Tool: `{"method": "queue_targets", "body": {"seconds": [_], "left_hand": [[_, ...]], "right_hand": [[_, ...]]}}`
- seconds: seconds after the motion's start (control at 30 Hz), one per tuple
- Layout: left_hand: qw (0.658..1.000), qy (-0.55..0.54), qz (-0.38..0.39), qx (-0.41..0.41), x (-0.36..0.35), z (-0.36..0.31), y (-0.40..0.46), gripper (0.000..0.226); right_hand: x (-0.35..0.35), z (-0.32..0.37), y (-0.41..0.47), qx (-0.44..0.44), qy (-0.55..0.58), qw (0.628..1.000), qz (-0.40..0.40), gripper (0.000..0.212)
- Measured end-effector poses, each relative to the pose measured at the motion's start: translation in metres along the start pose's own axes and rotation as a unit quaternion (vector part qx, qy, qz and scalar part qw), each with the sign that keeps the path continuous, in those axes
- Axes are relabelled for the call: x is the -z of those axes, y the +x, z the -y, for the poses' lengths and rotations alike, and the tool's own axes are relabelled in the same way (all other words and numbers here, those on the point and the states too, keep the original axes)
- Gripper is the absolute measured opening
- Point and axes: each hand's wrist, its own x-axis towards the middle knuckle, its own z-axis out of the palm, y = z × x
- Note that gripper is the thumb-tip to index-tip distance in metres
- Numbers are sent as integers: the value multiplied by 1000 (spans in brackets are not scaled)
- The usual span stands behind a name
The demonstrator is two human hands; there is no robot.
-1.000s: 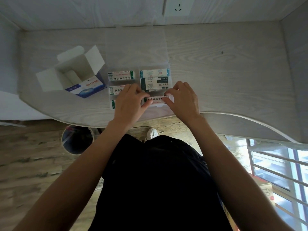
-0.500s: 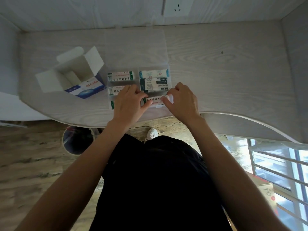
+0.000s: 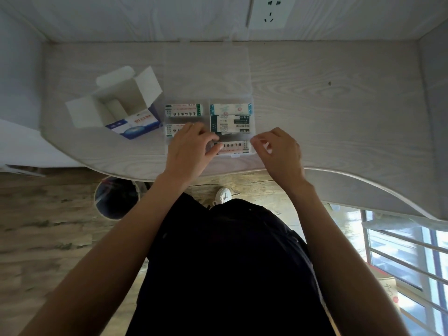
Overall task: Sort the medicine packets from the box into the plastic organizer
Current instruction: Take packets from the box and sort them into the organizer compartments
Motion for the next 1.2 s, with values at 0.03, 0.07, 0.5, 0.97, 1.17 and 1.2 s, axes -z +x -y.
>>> {"method": "queue_targets", "body": {"seconds": [0.03,0.07,0.5,0.97,1.17,1.2], "left_hand": [[1000,-7,-6,-4,7,1,-2,28],[1000,-17,-14,-7,16,2,-5,28],[971,-10,-21,238,105,139,-40,105],[965,-119,-210,103,97,143,-25,69],[962,-85,-257,20,114,138,-16,67],[960,-76,-270,7,117,137,-16,66]], "right_hand": [[6,1,-2,0,21,1000,-17,23],[11,4,-4,3,37,999,-29,21],[-31,183,60,118,246,955,116,24],[-67,212,54,114,100,987,50,18],[-59,227,55,170,74,983,2,24],[-58,228,55,181,75,981,1,29]]}}
